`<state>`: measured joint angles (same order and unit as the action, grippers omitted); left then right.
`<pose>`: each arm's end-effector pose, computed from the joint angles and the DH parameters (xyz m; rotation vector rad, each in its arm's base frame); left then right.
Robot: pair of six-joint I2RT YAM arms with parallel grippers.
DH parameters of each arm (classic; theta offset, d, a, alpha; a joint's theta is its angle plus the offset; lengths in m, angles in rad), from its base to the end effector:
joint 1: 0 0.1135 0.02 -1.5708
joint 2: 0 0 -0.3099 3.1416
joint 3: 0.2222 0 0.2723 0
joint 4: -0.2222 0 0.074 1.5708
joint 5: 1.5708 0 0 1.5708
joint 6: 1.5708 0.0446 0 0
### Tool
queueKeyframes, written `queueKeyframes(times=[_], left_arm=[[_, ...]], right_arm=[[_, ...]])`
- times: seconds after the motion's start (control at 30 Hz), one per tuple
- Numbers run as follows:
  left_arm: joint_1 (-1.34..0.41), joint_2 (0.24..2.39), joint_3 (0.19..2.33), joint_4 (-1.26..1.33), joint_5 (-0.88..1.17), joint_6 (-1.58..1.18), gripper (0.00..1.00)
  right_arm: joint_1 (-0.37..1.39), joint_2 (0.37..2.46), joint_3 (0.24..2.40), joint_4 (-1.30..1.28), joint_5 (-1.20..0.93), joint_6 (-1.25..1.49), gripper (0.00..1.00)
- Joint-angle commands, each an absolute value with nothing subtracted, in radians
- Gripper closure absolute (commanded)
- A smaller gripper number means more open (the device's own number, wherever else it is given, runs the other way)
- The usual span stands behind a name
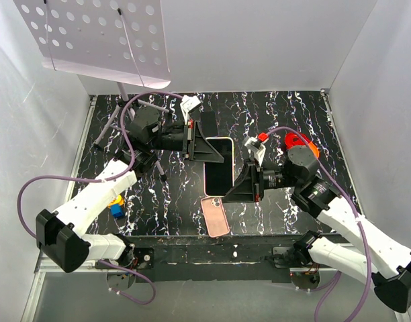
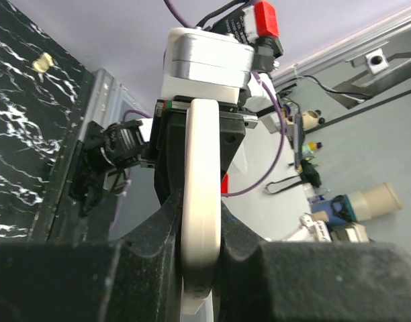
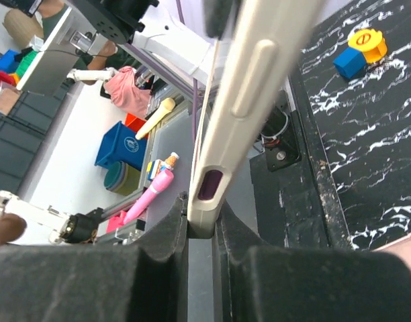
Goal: Take the phone out of the phone case
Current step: Remove the phone case from the phone.
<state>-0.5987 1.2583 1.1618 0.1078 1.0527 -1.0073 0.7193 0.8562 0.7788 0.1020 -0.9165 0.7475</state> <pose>0.2185 -0.1960 0.4436 0.6425 1.8943 -1.9508 0.1177 0.1501 0.3894 -0.8294 1.6996 1.7764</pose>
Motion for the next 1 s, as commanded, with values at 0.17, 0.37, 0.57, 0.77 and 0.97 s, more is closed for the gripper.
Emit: queueKeyframes(times=[0.17,0.37,0.57,0.77,0.97], left_arm=[[-0.597,1.272,1.04,0.417,1.049,-1.585,1.0],[-0.635,1.301,0.953,0.672,1.009,-1.812,1.0],[-0.66,1.304,0.963,0.617,0.997,-1.795,1.0],[-0.673,1.341,0.945,0.65,0.974,-1.831,1.0],[-0.683,1.373,0.969,0.67,0.974,-1.848,1.0]], right_arm=[[0.914,0.86,1.107,-0.16,-0.735,0.168,0.99],[0.953,0.975,1.288,-0.218,-0.686,0.039,0.99],[0.965,1.0,1.36,-0.248,-0.624,-0.049,0.99],[0.973,1.057,1.433,-0.31,-0.552,-0.106,0.99],[0.971,1.045,1.368,-0.288,-0.368,-0.14,0.99]])
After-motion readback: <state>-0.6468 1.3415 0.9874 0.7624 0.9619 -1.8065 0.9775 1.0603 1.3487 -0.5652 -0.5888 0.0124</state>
